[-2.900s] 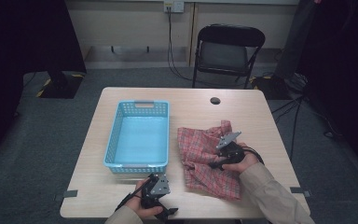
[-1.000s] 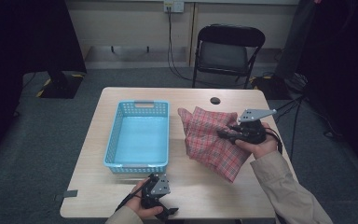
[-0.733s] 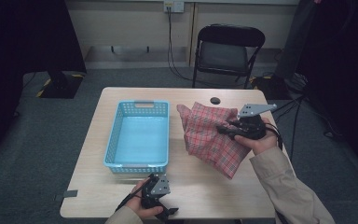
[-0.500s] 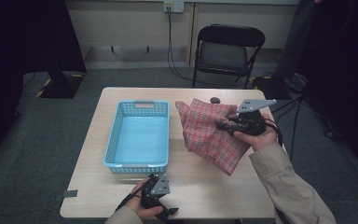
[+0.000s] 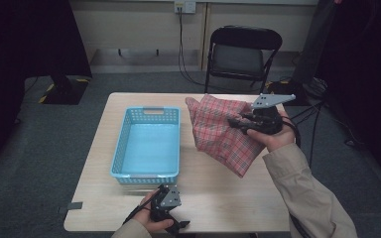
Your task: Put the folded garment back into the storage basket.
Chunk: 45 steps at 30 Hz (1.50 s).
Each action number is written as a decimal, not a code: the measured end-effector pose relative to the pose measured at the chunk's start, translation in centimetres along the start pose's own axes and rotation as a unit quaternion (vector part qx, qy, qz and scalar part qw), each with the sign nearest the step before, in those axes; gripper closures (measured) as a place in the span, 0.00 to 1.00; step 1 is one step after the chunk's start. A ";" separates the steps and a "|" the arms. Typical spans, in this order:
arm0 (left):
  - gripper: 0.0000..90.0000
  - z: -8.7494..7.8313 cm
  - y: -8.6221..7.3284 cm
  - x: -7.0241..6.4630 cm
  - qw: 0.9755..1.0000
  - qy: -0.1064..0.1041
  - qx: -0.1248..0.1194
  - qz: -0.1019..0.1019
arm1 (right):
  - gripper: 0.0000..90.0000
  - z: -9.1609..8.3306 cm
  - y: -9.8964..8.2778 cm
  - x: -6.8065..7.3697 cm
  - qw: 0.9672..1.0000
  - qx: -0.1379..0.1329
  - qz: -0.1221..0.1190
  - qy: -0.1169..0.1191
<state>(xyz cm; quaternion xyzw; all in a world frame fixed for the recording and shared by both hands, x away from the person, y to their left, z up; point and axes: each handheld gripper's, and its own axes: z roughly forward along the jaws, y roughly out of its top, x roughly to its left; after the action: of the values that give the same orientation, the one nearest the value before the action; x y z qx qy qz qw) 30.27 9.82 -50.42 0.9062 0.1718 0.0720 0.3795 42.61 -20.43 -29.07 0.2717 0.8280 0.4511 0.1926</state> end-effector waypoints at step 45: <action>0.00 0.0 0.0 0.0 1.000 0.000 0.000 0.001 | 0.78 2.4 6.7 1.6 0.999 -0.034 -0.013 0.000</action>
<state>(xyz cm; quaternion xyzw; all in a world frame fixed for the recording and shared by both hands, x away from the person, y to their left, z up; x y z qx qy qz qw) 30.28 9.82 -50.42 0.9062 0.1713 0.0723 0.3797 44.53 -14.91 -24.76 0.2540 0.8156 0.4766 0.2075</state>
